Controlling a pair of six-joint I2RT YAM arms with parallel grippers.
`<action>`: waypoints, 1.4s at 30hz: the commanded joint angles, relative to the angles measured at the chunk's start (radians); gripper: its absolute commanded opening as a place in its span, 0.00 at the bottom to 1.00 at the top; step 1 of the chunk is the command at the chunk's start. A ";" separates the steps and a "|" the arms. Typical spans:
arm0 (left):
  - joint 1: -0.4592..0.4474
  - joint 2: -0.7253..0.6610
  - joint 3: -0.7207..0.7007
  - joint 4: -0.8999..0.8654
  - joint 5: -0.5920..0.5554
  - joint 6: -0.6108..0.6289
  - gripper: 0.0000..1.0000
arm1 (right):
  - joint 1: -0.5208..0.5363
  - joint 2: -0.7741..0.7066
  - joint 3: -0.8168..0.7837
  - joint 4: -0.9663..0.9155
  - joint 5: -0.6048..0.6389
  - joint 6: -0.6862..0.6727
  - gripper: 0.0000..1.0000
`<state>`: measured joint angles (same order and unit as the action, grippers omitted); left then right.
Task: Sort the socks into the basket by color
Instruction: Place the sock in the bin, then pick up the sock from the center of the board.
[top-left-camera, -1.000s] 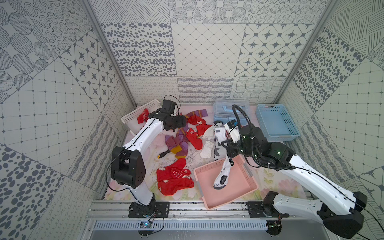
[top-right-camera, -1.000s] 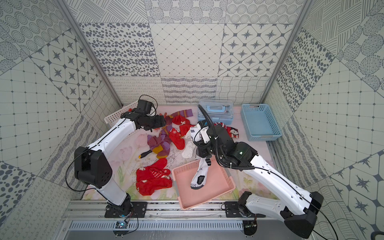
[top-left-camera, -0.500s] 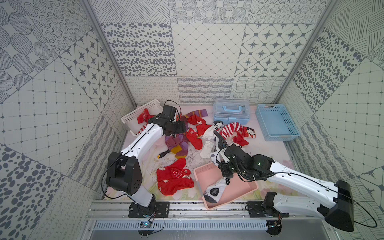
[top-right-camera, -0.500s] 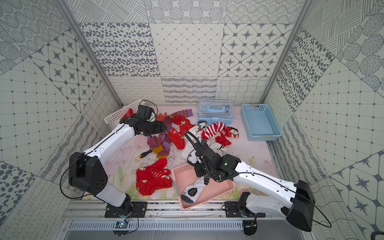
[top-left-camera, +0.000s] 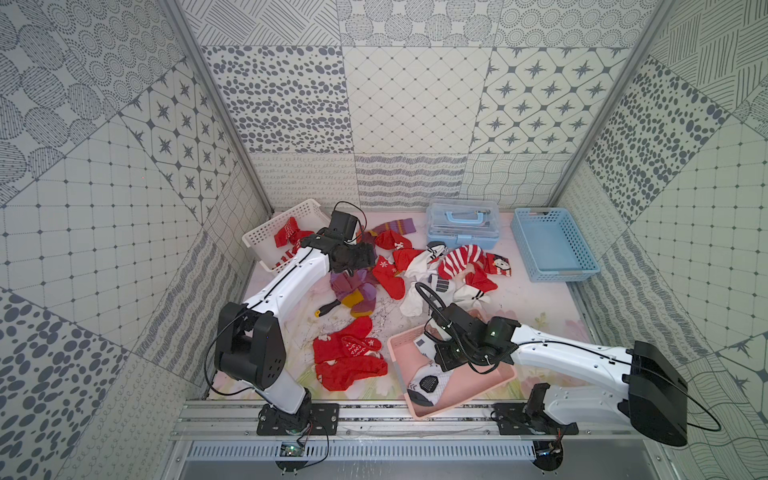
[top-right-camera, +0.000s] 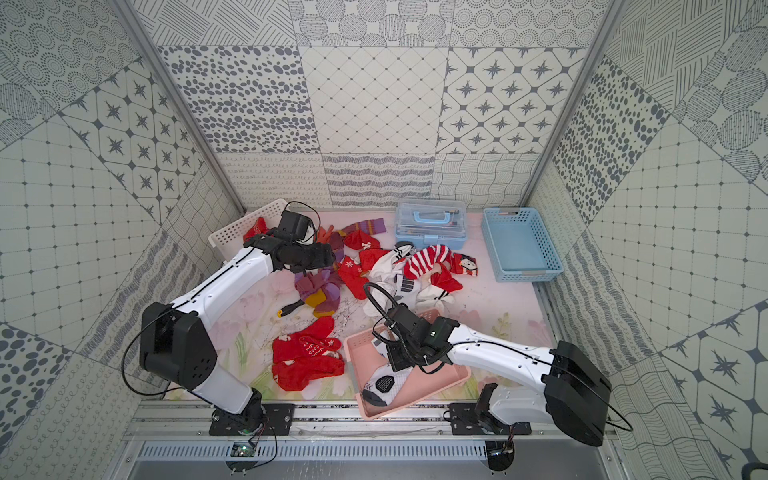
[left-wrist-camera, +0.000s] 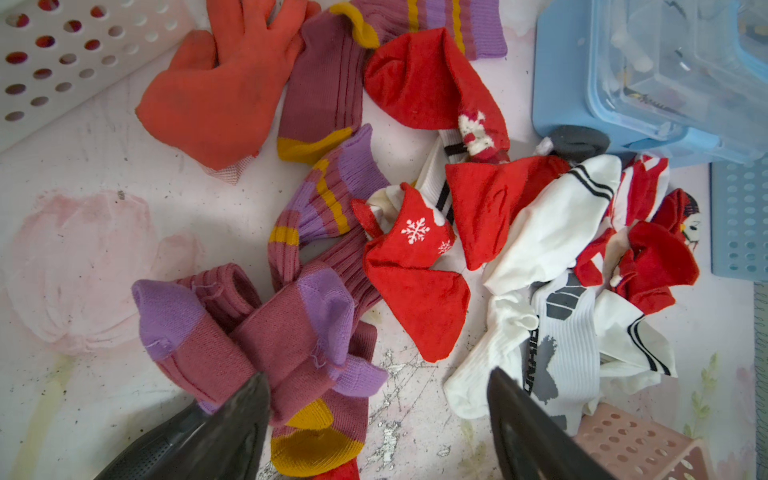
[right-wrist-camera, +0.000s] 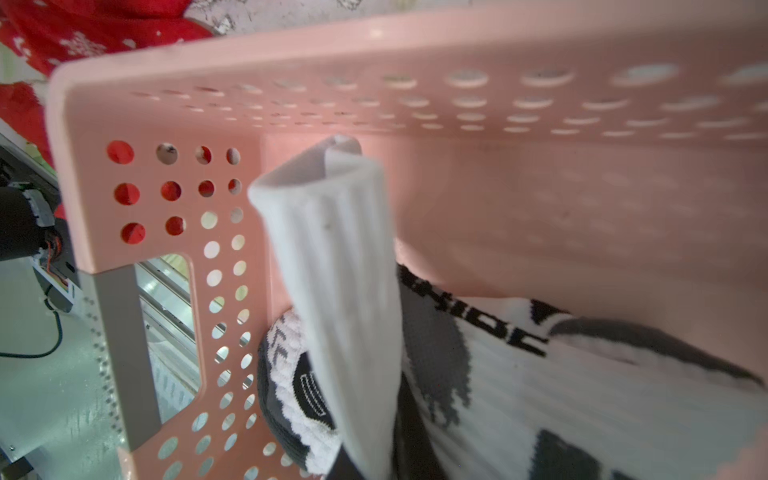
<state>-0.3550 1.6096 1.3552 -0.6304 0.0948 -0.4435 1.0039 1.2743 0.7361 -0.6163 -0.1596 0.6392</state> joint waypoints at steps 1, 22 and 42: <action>-0.016 0.007 0.012 0.032 -0.009 -0.001 0.82 | 0.004 0.024 0.002 0.036 -0.040 0.023 0.31; -0.019 -0.048 -0.034 0.034 -0.025 0.012 0.83 | -0.005 -0.126 0.311 -0.286 0.109 -0.022 0.98; -0.021 -0.141 -0.111 0.011 -0.012 -0.003 0.84 | -0.276 0.298 0.566 -0.147 0.046 -0.200 0.68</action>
<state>-0.3653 1.4776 1.2484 -0.6319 0.0864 -0.4431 0.7322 1.5009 1.2552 -0.8181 -0.0853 0.4843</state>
